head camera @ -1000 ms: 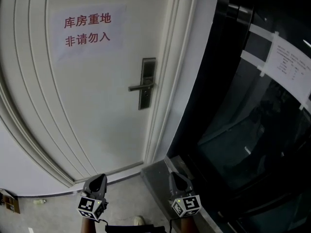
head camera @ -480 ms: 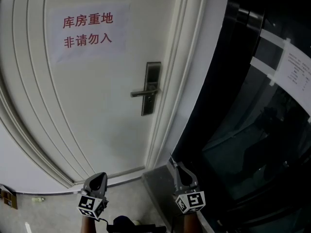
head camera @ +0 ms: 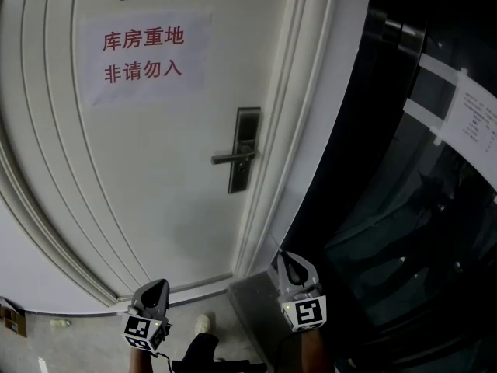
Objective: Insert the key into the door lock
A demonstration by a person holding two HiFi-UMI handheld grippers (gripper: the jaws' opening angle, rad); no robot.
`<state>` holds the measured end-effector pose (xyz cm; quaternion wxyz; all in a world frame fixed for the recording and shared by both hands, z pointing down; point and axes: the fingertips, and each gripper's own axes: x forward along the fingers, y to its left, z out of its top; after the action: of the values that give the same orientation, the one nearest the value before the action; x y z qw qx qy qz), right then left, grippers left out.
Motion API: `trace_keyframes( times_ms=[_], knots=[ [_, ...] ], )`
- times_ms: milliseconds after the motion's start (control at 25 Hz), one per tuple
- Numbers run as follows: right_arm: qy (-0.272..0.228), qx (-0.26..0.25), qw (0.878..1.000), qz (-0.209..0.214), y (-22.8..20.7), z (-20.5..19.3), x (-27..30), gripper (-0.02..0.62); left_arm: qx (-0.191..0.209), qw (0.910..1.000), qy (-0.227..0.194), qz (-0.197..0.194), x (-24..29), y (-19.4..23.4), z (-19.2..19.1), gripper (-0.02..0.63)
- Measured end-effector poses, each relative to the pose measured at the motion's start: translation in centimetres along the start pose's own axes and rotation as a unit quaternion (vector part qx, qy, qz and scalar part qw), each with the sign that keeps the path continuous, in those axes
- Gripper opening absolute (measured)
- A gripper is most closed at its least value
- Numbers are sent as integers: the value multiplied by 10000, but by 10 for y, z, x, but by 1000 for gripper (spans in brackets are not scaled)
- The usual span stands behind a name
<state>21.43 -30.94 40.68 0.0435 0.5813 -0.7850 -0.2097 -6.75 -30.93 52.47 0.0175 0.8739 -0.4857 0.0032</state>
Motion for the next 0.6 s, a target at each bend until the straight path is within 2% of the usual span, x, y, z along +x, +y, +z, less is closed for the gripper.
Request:
trace_keyframes(
  times_ms=[240, 600],
  knots=[
    [67, -936, 9955, 93, -8, 14, 36, 9, 3, 10000, -34, -18, 14, 12, 2, 2],
    [201, -1717, 9846, 262, -20, 18, 95, 11, -42, 10000, -42, -65, 33, 25, -1, 2]
  ],
)
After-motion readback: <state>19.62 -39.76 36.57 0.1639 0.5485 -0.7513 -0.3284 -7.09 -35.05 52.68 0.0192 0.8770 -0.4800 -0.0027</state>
